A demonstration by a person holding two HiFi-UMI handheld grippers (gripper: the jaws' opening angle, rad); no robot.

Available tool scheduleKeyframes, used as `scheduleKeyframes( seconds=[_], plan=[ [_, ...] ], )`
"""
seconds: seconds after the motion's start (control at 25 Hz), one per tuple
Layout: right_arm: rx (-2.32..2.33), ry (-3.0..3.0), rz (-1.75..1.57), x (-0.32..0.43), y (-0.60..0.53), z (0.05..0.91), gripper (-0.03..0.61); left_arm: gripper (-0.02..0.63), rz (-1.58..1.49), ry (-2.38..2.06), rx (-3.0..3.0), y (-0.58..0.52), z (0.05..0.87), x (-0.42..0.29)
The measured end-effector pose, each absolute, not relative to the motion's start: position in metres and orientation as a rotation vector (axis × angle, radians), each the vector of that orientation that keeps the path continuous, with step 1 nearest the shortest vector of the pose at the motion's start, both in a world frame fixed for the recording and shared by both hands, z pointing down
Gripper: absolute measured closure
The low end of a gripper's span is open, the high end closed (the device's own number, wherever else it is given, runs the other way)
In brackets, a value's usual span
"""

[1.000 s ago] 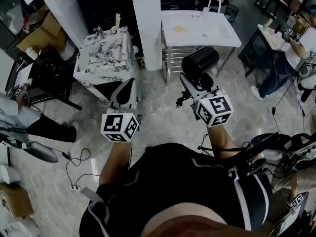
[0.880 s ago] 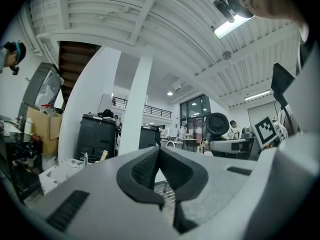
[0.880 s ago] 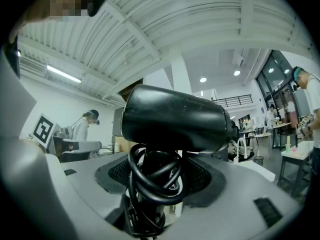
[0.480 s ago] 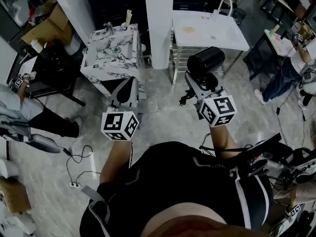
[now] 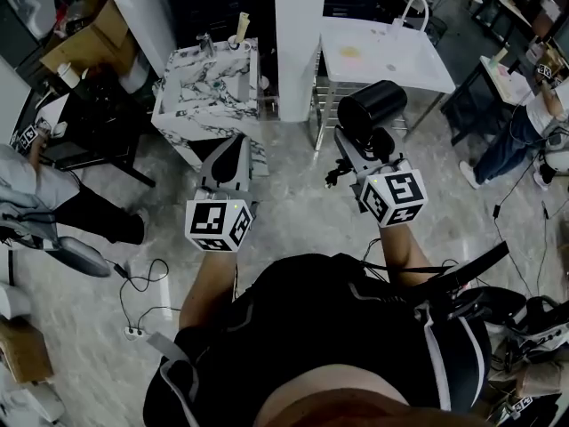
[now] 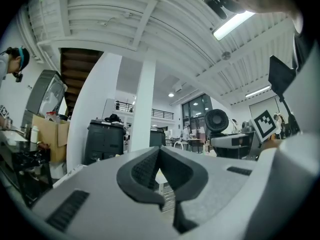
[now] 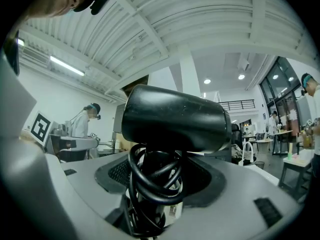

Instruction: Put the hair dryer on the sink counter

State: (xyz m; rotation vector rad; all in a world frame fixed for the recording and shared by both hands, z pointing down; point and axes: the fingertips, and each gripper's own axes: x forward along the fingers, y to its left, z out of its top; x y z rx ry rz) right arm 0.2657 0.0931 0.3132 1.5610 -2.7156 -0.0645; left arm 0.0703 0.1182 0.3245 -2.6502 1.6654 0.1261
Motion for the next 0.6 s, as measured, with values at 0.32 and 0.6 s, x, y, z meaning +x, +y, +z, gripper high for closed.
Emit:
scheduleKeyframes(
  seconds=[0.32,0.6],
  plan=[
    [1.532,-2.735,-0.067,0.236,0.099,0.313,0.288,0.609,0.142,1.679,-2.690,0.118,0.336,0.045],
    [1.490,-2.737,-0.061,0.219,0.093,0.316,0.288,0.609,0.208,1.710,-2.640,0.114,0.329,0.027]
  ],
)
